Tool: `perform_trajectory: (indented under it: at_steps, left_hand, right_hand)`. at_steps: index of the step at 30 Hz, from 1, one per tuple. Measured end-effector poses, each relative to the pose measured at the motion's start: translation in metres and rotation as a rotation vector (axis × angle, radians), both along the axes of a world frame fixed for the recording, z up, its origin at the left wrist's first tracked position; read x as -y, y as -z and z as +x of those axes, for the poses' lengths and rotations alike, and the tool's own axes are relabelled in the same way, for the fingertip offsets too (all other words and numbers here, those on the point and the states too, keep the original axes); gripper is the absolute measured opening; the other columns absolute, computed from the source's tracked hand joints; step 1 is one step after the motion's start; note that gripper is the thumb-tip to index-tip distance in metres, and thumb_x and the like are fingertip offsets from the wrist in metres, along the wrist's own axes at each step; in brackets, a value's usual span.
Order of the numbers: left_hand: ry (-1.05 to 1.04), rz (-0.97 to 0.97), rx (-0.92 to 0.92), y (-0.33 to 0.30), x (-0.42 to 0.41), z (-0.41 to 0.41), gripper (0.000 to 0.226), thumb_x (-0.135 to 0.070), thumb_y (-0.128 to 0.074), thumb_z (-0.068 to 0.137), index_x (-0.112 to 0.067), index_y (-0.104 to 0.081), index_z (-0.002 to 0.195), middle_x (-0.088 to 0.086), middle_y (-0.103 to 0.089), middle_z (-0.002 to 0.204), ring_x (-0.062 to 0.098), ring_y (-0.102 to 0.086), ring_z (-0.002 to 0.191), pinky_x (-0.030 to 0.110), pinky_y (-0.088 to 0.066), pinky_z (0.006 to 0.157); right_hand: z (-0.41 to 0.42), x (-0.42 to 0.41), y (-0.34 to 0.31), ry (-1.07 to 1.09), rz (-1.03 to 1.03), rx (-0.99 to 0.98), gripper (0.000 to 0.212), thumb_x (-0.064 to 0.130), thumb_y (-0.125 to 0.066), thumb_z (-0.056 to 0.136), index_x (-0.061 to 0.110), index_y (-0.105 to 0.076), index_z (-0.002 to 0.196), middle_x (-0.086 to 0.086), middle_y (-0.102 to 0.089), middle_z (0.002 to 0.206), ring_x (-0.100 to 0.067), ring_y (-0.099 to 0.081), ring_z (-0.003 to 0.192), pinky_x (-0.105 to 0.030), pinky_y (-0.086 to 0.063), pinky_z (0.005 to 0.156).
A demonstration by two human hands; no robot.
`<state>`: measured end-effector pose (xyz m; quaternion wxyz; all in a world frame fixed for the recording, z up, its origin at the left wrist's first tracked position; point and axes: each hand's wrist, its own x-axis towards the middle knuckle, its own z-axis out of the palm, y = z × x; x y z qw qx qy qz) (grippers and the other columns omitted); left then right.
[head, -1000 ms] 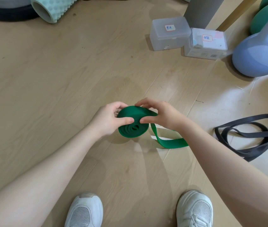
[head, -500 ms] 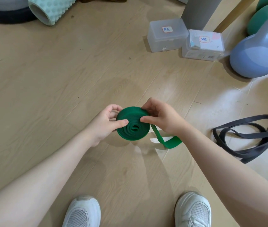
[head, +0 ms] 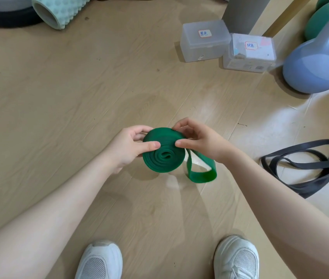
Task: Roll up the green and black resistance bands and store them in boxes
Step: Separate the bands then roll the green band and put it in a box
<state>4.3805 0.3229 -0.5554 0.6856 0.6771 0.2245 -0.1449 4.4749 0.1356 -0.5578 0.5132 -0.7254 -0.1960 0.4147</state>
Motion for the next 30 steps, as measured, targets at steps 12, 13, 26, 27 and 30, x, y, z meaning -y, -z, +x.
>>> perform_trajectory:
  at_steps: [12, 13, 26, 27, 30]
  left_hand:
    - [-0.232, -0.147, -0.14, 0.011, 0.012, -0.007, 0.01, -0.013, -0.06, 0.086, -0.016, -0.059, 0.096, -0.001, -0.069, 0.086, 0.014, -0.064, 0.075, 0.026, -0.049, 0.061]
    - [-0.214, -0.155, -0.146, 0.011, 0.012, -0.008, 0.009, -0.014, -0.058, 0.087, -0.016, -0.058, 0.096, 0.0, -0.068, 0.086, 0.014, -0.064, 0.076, 0.027, -0.049, 0.063]
    - [0.262, 0.017, -0.263, 0.008, 0.008, -0.002, 0.027, -0.013, -0.071, 0.078, -0.025, -0.058, 0.098, 0.004, -0.069, 0.099, 0.014, -0.068, 0.08, 0.023, -0.053, 0.064]
    - [0.242, 0.009, -0.257, 0.008, 0.008, -0.003, 0.027, -0.011, -0.07, 0.079, -0.024, -0.058, 0.099, 0.004, -0.07, 0.098, 0.014, -0.069, 0.079, 0.023, -0.053, 0.062]
    - [0.186, -0.003, -0.231, 0.007, 0.01, -0.004, 0.026, -0.009, -0.069, 0.079, -0.019, -0.059, 0.101, 0.004, -0.071, 0.095, 0.013, -0.069, 0.077, 0.023, -0.054, 0.061]
  right_hand:
    - [-0.015, 0.004, 0.017, 0.257, 0.043, -0.185, 0.017, 0.005, -0.064, 0.084, 0.017, -0.058, 0.095, -0.009, -0.065, 0.097, -0.019, -0.066, 0.081, -0.026, -0.056, 0.074]
    - [-0.014, 0.003, 0.015, 0.25, 0.028, -0.161, 0.016, 0.005, -0.063, 0.085, 0.017, -0.058, 0.094, -0.01, -0.065, 0.097, -0.021, -0.065, 0.081, -0.027, -0.056, 0.074]
    - [-0.014, -0.005, 0.011, -0.107, -0.156, 0.075, 0.012, 0.01, -0.065, 0.084, 0.019, -0.062, 0.092, -0.01, -0.069, 0.098, -0.027, -0.067, 0.089, -0.044, -0.054, 0.085]
    - [-0.014, -0.004, 0.01, -0.097, -0.149, 0.069, 0.014, 0.01, -0.065, 0.084, 0.022, -0.061, 0.09, -0.008, -0.069, 0.097, -0.027, -0.067, 0.088, -0.044, -0.054, 0.085]
    - [-0.011, -0.001, 0.009, -0.057, -0.144, 0.006, 0.019, 0.012, -0.068, 0.082, 0.022, -0.058, 0.095, -0.001, -0.066, 0.095, -0.022, -0.064, 0.084, -0.04, -0.054, 0.084]
